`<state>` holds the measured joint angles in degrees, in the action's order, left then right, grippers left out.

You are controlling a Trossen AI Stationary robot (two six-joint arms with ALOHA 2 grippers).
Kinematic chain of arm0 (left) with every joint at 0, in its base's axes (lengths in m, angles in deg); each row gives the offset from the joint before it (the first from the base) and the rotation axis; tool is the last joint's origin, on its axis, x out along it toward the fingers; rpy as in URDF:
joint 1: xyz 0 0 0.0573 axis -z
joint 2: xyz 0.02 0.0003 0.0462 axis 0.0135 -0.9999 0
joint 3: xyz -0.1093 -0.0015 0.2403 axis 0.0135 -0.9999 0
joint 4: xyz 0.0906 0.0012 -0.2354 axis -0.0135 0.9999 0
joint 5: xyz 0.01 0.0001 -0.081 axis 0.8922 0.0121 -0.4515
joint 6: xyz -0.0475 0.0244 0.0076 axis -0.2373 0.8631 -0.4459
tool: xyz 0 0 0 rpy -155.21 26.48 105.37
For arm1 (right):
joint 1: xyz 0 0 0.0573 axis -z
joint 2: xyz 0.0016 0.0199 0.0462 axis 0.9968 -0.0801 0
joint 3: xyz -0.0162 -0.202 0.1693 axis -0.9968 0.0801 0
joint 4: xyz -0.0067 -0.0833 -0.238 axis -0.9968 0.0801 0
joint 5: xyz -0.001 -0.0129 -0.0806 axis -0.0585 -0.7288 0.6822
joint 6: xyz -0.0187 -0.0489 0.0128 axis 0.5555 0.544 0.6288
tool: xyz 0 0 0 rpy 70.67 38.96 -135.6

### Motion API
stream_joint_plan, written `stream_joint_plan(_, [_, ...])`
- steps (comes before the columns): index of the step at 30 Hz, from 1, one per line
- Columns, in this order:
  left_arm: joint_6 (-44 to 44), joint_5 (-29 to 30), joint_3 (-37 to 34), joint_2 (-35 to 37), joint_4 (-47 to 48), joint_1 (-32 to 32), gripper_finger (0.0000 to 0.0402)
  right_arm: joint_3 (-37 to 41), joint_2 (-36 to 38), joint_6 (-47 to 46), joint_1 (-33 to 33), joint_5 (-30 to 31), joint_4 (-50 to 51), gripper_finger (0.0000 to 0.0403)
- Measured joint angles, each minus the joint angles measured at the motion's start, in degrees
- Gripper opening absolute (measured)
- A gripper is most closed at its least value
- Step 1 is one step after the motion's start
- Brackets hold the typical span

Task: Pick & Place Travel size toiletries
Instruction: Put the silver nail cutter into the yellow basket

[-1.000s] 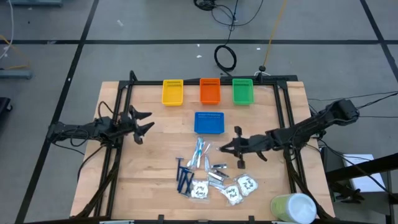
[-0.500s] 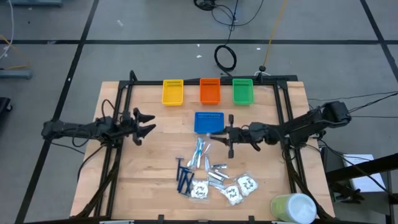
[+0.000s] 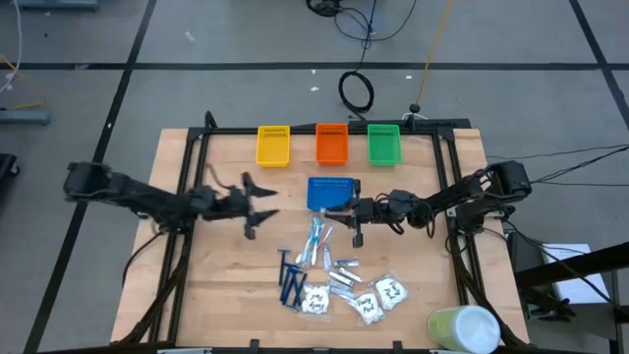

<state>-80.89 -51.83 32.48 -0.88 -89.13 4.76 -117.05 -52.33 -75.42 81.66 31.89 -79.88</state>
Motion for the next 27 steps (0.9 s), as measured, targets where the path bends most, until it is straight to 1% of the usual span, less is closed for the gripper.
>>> stream_joint_plan(4, [3.6,-4.9,9.6,-10.3,0.1,0.0,0.0239,0.0,0.0,0.2,0.0,0.0,-0.1,0.0034])
stream_joint_plan(8, [6.4,-8.4,16.6,-16.5,0.1,0.0,0.0239,0.0,0.0,1.5,-0.7,0.0,-0.3,0.0034])
stream_joint_plan(12, [6.8,-9.9,20.8,-19.8,0.7,0.0,0.0239,0.0,0.0,3.0,-0.9,-0.3,-1.5,0.0034])
stream_joint_plan(15, [6.6,-11.2,23.1,-22.0,0.9,0.0,0.0239,-0.1,0.0,2.7,-0.8,-2.9,-2.3,0.0034])
stream_joint_plan(22, [6.3,-12.7,27.5,-27.5,1.3,0.2,0.0239,-0.1,0.0,2.7,-0.8,-3.0,-1.8,0.0034])
stream_joint_plan(27, [6.8,-12.7,29.1,-28.1,1.0,0.2,0.0239,-0.1,0.0,2.3,-0.9,-3.0,-1.5,0.0034])
